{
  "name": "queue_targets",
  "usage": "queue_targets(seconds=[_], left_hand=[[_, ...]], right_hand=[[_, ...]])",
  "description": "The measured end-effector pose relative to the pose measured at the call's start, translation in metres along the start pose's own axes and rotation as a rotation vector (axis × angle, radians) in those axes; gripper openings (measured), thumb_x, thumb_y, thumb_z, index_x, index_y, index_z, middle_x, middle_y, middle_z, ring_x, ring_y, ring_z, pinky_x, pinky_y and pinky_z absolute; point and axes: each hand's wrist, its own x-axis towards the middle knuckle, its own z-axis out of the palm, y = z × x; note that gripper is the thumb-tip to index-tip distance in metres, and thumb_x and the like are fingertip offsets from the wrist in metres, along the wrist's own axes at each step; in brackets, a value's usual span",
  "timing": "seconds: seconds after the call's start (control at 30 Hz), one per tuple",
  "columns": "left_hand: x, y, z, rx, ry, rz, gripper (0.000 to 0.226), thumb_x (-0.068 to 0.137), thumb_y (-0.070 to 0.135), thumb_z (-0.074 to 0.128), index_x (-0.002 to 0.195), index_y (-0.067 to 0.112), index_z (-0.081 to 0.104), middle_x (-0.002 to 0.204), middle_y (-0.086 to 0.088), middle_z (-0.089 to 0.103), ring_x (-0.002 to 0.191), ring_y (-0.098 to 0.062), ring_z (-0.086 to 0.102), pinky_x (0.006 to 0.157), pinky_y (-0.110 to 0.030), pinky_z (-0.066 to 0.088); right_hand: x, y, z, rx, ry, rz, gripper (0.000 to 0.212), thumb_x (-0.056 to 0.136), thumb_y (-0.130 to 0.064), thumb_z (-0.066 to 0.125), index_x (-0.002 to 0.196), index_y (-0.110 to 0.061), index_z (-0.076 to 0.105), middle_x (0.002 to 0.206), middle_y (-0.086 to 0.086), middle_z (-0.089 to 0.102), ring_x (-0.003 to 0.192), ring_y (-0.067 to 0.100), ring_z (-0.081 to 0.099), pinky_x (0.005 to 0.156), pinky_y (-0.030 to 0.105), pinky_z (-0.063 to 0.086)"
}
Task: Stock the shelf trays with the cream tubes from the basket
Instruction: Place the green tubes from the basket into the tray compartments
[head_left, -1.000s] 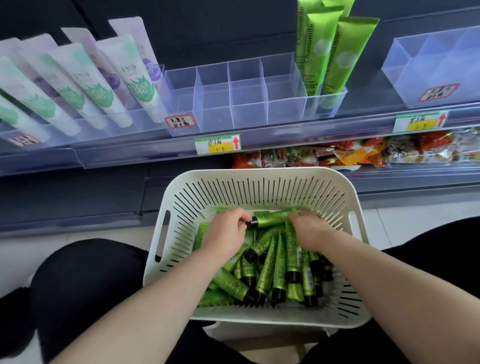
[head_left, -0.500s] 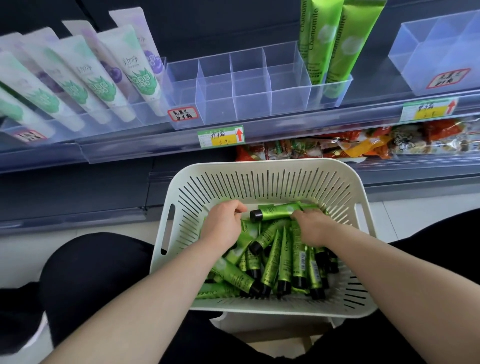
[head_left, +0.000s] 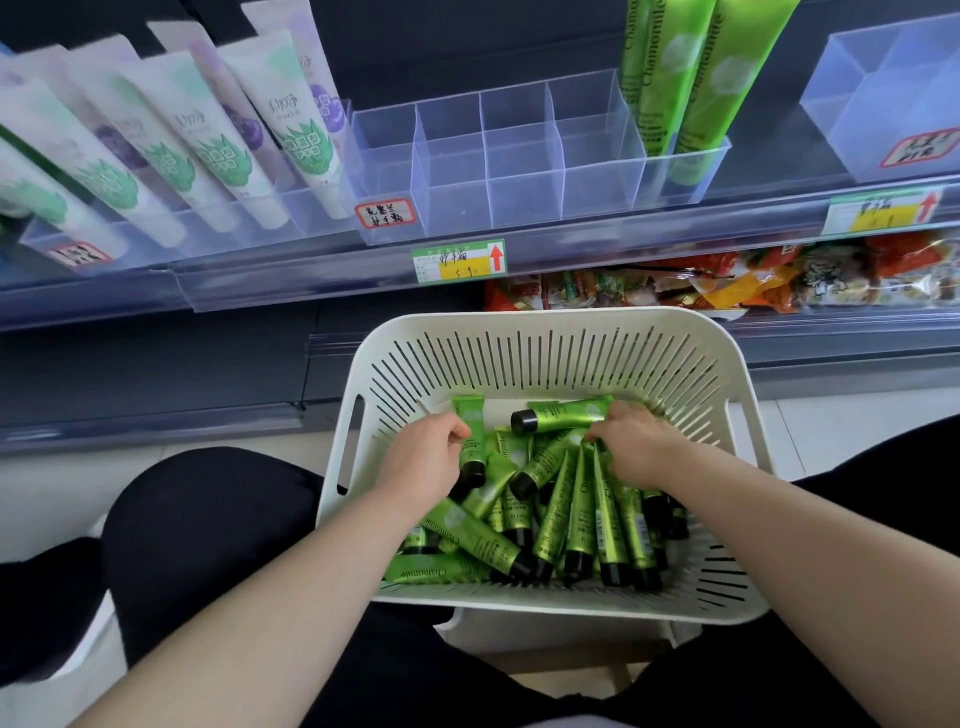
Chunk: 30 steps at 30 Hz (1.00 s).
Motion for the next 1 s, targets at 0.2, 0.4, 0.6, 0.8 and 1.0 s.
queue_targets(seconds=[0.2,0.4,0.6,0.8,1.0], left_hand=[[-0.002,-0.003,0.001,-0.037,0.012,-0.028,0.024,0.094,0.009,0.055,0.113,0.018,0.065,0.115,0.005,0.066,0.102,-0.008,0.061,0.093,-0.023,0.049],[0.006,-0.003,0.003,0.009,0.008,-0.095,0.029,0.096,0.009,0.051,0.122,0.016,0.061,0.125,0.001,0.062,0.11,-0.014,0.06,0.096,-0.027,0.046],[0.025,0.015,0.02,0.136,-0.267,-0.1,0.027,0.1,0.019,0.048,0.121,0.009,0.06,0.123,-0.011,0.058,0.109,-0.027,0.057,0.095,-0.039,0.047],[0.022,0.021,0.029,0.138,-0.212,-0.208,0.008,0.089,0.015,0.067,0.095,0.01,0.069,0.106,-0.007,0.059,0.093,-0.023,0.059,0.08,-0.03,0.048],[0.032,0.022,0.021,0.056,-0.385,-0.454,0.091,0.075,0.008,0.077,0.148,0.011,0.023,0.128,-0.01,0.054,0.107,-0.027,0.057,0.076,-0.03,0.05]], right_hand=[[-0.003,0.003,-0.021,0.261,-0.118,-0.064,0.034,0.085,-0.032,0.068,0.115,-0.025,0.055,0.117,-0.001,0.057,0.1,0.015,0.052,0.085,0.028,0.042],[-0.01,-0.017,-0.037,0.476,0.146,-0.103,0.019,0.089,-0.031,0.063,0.107,-0.026,0.059,0.097,-0.006,0.062,0.074,0.013,0.061,0.067,0.029,0.052],[-0.017,-0.023,-0.039,0.462,0.357,-0.147,0.012,0.093,-0.03,0.056,0.104,-0.03,0.061,0.097,-0.009,0.063,0.065,0.003,0.061,0.059,0.028,0.053],[-0.017,-0.021,-0.041,0.445,0.45,-0.171,0.01,0.091,-0.029,0.059,0.1,-0.029,0.062,0.097,-0.009,0.062,0.085,0.013,0.059,0.073,0.032,0.052],[-0.014,-0.023,-0.043,0.411,0.43,-0.182,0.012,0.091,-0.029,0.058,0.103,-0.03,0.062,0.103,-0.008,0.062,0.091,0.014,0.058,0.076,0.034,0.052]])
